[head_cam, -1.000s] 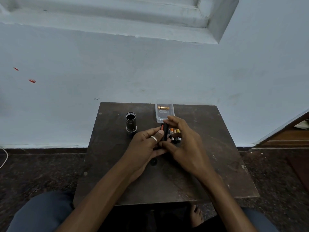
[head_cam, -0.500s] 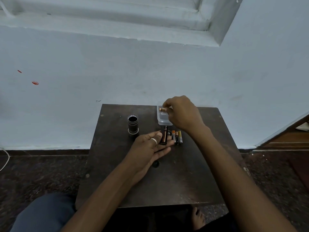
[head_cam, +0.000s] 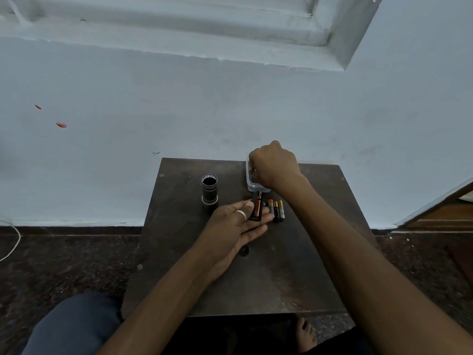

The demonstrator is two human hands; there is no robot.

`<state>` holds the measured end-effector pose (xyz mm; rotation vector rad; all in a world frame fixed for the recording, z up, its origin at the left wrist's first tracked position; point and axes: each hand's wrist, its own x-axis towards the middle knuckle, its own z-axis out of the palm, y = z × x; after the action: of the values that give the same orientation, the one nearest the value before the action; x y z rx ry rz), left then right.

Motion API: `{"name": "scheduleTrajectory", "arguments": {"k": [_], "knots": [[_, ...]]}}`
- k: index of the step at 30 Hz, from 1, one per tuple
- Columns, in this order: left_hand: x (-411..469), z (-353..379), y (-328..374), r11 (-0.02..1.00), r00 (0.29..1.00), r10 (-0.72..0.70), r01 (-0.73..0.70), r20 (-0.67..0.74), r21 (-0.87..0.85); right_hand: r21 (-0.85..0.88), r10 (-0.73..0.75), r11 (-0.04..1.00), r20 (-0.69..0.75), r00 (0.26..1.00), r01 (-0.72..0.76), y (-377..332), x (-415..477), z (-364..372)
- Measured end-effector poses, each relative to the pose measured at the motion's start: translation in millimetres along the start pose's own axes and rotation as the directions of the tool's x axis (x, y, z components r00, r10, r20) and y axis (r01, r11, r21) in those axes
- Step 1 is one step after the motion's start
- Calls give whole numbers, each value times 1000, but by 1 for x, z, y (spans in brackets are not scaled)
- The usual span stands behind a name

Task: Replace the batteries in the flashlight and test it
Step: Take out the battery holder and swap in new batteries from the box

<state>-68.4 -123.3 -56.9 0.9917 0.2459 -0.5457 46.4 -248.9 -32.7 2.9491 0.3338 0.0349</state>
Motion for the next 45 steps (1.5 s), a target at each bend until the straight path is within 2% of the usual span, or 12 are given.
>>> {"name": "scheduleTrajectory", "arguments": {"k": [6,9,12,14,17,19,26,27,32,34,41,45], "knots": [[0,1,1,1000,1000,-12,12,0,-10,-29,-45,999,-32,998,44,2,2,6],[0,1,1,1000,1000,-19,19,7,-20,10,-59,998,-8,998,60,6,5,10],[-1,2,0,999,1000,-15,16,13,-29,81,-89,993,-6,996,89,13,5,10],[-1,3,1,1000,1000,-7,7,20,-22,236,-66,968,-93,993,86,19,-3,3],[0,2,1,1000,1000,-1,2,12,-19,609,134,791,-274,952,64,22,-31,-14],[0,1,2,1000,1000,-3,3,15,-15,761,238,644,-296,925,77,18,-58,-22],[2,0,-1,1000,1000,8,-8,11,-4,949,449,292,-246,859,119,3,-122,-10],[3,0,-1,1000,1000,7,-7,8,-2,956,471,266,-243,848,126,2,-127,-7],[5,0,-3,1000,1000,18,-18,4,25,930,498,339,-302,813,138,-5,-139,4],[6,-1,-4,999,1000,25,-25,12,41,903,478,399,-351,805,157,-11,-140,8],[8,-4,-8,998,999,43,-43,17,38,708,272,665,-525,807,236,-19,-142,14],[6,-3,-6,997,998,50,-51,26,61,650,192,704,-562,805,286,-16,-144,21]]}}
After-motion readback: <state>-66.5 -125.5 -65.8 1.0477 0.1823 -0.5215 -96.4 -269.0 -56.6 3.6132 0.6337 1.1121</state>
